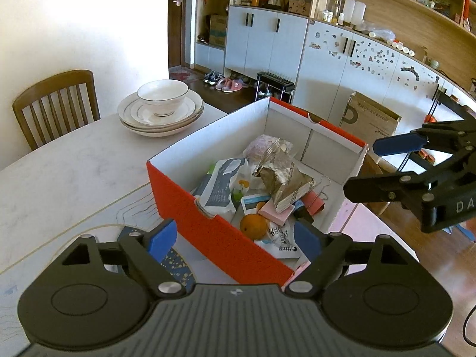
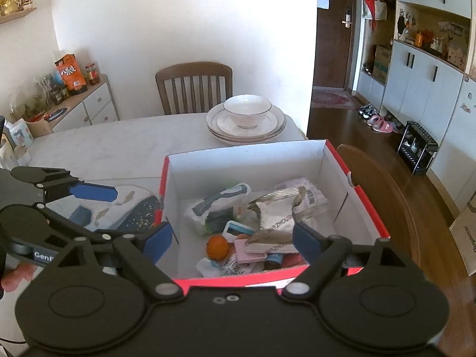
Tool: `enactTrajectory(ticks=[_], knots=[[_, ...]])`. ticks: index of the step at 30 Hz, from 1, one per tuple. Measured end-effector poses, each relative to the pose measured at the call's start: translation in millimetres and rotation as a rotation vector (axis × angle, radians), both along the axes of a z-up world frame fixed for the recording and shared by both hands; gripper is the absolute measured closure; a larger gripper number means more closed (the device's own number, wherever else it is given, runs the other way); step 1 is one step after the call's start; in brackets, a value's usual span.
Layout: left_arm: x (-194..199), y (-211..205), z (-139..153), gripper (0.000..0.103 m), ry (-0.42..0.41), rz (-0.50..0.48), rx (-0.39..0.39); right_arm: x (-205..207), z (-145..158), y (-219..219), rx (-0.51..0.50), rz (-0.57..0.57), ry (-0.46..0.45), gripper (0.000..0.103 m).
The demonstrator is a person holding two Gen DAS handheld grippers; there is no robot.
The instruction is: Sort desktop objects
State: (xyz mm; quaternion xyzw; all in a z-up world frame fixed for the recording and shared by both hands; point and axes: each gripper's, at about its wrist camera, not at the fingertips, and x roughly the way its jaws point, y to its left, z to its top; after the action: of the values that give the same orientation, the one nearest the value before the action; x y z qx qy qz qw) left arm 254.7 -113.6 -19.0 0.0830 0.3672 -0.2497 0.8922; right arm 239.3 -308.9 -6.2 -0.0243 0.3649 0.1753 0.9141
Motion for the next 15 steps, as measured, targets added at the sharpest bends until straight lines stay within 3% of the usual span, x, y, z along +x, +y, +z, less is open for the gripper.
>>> enactTrajectory(ticks=[3,8,15], knots=[[-6.0,4.3,2.1,0.000,-0.013,-0.001,-0.003,-9.2,-1.8,3.1,0.009,-0.016,-0.011,0.008],[-16.8,8.9,5.7,0.000,-0.034,-0.016,0.000,-24.6,-2.0,9.6,0.010,-0.036,-0.049,0.001],[-30.9,17.8,6.5,0.000,-0.037,-0.025,-0.006,-46.4,-5.3,22.5,0.011,-0.050,-0.071,0.001]])
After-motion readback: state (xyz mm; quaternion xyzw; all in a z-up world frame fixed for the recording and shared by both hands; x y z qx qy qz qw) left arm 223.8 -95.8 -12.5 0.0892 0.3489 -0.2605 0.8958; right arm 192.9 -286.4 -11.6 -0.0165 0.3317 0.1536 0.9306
